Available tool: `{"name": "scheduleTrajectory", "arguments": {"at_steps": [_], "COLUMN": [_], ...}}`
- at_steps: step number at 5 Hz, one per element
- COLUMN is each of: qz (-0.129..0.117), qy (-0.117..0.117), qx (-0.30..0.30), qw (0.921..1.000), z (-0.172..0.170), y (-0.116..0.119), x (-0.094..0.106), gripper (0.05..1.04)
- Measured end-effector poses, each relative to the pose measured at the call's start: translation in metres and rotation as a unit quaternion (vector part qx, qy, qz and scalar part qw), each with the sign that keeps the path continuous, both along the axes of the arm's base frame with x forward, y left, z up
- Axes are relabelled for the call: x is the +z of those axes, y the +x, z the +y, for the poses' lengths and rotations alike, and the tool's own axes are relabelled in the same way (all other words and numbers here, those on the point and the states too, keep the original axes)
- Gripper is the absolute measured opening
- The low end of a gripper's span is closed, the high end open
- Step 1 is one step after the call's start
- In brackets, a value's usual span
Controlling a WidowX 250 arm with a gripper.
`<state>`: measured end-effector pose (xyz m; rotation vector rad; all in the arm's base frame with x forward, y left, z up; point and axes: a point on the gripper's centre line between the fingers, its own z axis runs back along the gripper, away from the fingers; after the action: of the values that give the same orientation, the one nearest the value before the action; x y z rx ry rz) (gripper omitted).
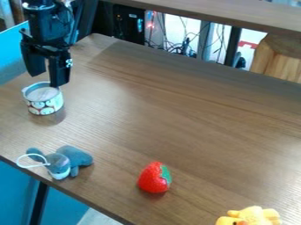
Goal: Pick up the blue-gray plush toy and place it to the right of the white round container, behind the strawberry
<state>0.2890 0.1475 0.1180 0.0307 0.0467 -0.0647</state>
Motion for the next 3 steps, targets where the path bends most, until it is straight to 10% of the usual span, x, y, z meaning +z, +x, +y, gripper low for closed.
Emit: {"name": "scheduleTrajectory", "arguments": {"at_steps": [2, 3], "qz": [0.017, -0.026], "qy": [-0.053, -0.082], "qx": [-0.057, -0.095], "qw": [0.9968, 0.9918], "z": [-0.024, -0.040], "y": [-0.025, -0.046], "x": [-0.020, -0.009], "gripper": [1.001, 1.001]}}
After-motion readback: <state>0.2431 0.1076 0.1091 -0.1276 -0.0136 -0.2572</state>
